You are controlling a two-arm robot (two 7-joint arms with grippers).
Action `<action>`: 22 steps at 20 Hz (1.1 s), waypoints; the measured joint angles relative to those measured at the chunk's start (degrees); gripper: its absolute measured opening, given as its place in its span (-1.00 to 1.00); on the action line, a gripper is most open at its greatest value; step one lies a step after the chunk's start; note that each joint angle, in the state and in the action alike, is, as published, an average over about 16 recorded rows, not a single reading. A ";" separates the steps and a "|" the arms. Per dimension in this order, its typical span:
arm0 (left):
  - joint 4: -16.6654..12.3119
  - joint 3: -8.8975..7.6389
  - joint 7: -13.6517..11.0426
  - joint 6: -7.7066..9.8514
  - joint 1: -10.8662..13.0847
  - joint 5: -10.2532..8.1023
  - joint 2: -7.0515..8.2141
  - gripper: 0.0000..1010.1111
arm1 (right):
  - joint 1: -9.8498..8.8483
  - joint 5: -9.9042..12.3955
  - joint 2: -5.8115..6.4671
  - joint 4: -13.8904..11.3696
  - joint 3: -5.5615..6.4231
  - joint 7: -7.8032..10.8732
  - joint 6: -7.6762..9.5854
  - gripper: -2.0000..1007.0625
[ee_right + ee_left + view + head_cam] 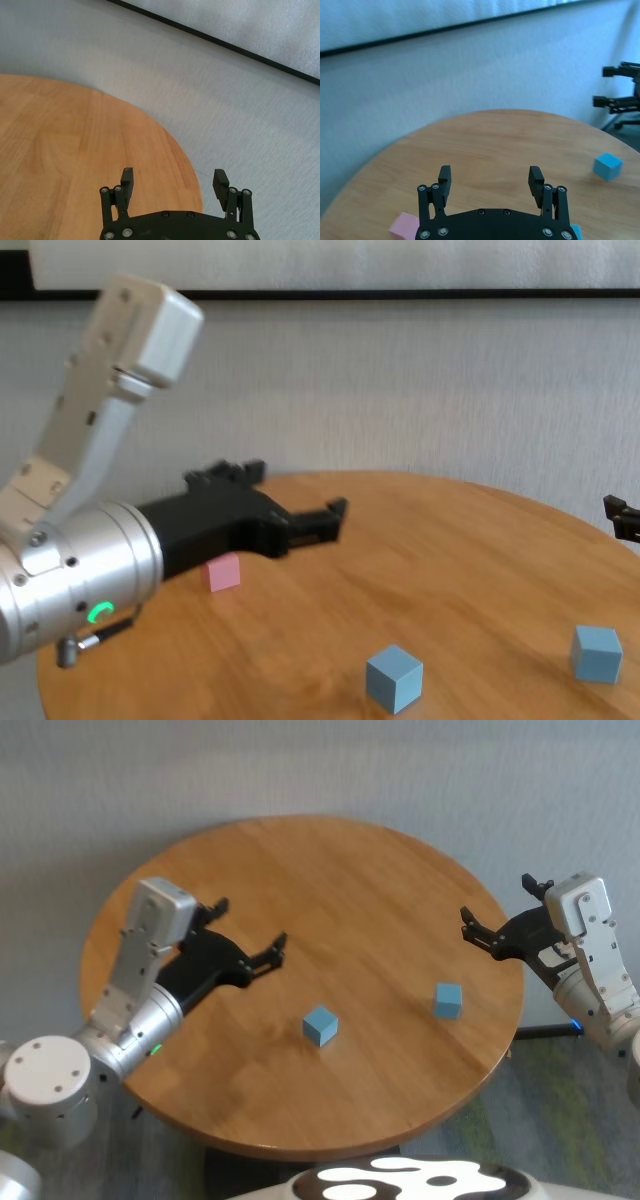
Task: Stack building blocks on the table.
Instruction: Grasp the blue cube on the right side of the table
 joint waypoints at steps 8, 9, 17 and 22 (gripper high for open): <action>0.40 -3.50 5.95 -6.68 2.03 3.69 -1.27 0.98 | 0.00 0.00 0.00 0.00 0.00 0.00 0.00 1.00; 0.50 -3.73 6.39 -7.15 2.14 4.07 -1.36 0.98 | 0.00 0.00 0.00 0.00 0.00 0.00 0.00 1.00; 1.00 -4.32 7.87 -8.73 2.45 5.74 -1.71 0.98 | -0.97 1.45 -0.02 -1.83 0.74 0.04 1.74 1.00; 1.03 -4.15 7.51 -8.37 2.34 5.45 -1.67 0.98 | -3.74 4.88 -0.48 -7.02 2.56 -1.18 7.16 1.00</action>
